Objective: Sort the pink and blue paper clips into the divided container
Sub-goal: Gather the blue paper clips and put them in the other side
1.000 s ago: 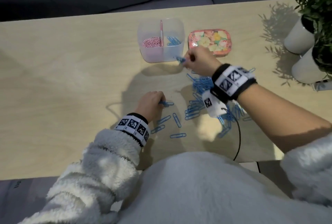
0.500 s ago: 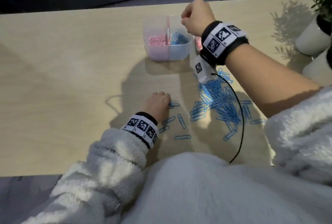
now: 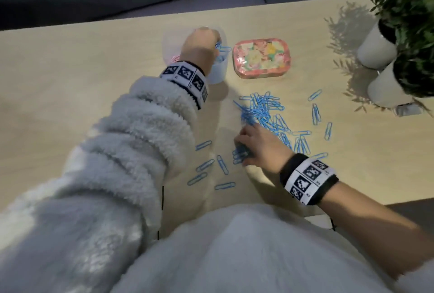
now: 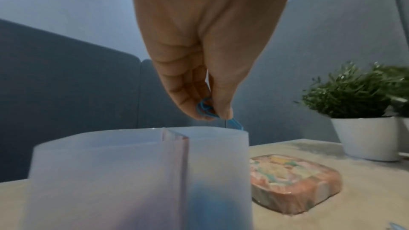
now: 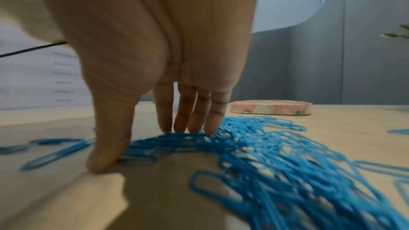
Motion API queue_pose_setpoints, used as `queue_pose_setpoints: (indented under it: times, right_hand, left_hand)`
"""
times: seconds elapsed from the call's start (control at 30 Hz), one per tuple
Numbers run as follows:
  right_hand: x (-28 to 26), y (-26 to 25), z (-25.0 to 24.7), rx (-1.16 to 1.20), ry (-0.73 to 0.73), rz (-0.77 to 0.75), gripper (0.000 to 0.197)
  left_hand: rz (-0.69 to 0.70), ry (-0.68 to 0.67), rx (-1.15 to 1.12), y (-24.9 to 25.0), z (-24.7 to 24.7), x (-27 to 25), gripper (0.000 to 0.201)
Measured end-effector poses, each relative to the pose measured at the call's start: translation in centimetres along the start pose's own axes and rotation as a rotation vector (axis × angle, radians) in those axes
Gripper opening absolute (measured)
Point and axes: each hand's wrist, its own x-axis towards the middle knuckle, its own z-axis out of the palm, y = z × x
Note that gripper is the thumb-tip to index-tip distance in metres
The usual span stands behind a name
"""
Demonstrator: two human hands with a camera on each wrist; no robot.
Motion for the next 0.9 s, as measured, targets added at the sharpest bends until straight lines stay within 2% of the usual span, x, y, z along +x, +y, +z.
queue_pose_setpoints:
  times: [0.1, 0.17, 0.27, 0.3, 0.37, 0.43, 0.5, 0.57, 0.67, 0.73, 0.9]
  right_hand:
    - [-0.4, 0.0, 0.7, -0.025, 0.059, -0.004, 0.04]
    - [-0.6, 0.1, 0.8, -0.049, 0.07, 0.006, 0.039]
    - [-0.7, 0.0, 0.8, -0.055, 0.067, 0.021, 0.042]
    - [-0.7, 0.0, 0.8, -0.048, 0.08, 0.028, 0.042]
    - [-0.7, 0.1, 1.0, -0.047, 0.099, 0.041, 0.043]
    - [-0.7, 0.3, 1.3, -0.062, 0.104, 0.041, 0.04]
    - [-0.8, -0.1, 1.4, -0.096, 0.123, 0.033, 0.032]
    - [-0.7, -0.4, 1.5, -0.146, 0.128, 0.013, 0.024]
    - [-0.4, -0.7, 2.0, -0.245, 0.172, -0.046, 0.025]
    - [-0.3, -0.6, 2.5, -0.232, 0.196, -0.078, 0.028]
    - [-0.3, -0.8, 2.9, -0.142, 0.174, -0.085, 0.023]
  left_hand:
    - [-0.064, -0.056, -0.01, -0.4, 0.4, 1.3, 0.036]
    - [-0.052, -0.027, -0.043, -0.4, 0.6, 0.5, 0.037]
    - [0.088, 0.132, -0.075, -0.7, 1.0, -3.2, 0.025]
    - [0.123, 0.146, -0.105, -1.1, 1.5, -4.8, 0.02]
    - [0.142, 0.043, -0.188, -2.3, 2.9, -8.6, 0.019]
    - [0.107, -0.141, -0.217, -3.7, 4.5, -12.8, 0.042]
    - [0.042, -0.27, -0.23, -4.9, 5.9, -16.5, 0.068]
    - [-0.003, -0.311, -0.216, -5.8, 7.2, -19.1, 0.085]
    - [-0.032, -0.281, -0.201, -6.3, 8.5, -20.8, 0.094]
    - [-0.034, -0.248, -0.19, -6.2, 9.0, -20.9, 0.089]
    - [0.0, -0.196, -0.202, -5.0, 9.5, -19.3, 0.052]
